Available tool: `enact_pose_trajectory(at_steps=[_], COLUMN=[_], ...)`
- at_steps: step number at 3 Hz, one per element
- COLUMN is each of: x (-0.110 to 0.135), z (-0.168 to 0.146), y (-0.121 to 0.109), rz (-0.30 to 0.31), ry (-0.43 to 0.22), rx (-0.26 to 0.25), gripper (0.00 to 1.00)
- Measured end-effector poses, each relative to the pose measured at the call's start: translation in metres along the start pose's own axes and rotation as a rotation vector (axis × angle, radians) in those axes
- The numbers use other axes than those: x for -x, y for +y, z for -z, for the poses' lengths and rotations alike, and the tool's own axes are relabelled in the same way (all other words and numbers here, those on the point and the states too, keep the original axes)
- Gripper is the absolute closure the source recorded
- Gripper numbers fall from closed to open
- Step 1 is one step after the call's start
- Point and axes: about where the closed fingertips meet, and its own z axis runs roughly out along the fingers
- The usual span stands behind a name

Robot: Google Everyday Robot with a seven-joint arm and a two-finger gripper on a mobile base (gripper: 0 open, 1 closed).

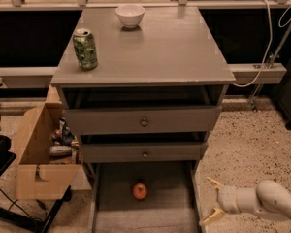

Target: Place apple into bottom drawer

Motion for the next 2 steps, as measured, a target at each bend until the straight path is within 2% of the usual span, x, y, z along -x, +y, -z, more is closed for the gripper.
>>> enact_pose_trajectory(at_steps=[1, 2], x=[0.082, 0.153], z=[0.063, 0.106], y=[0.01, 0.037], rz=[0.022, 0.083], ry=[-0.063, -0.107], rx=[-0.159, -0.29], gripper=[0.0, 0.0])
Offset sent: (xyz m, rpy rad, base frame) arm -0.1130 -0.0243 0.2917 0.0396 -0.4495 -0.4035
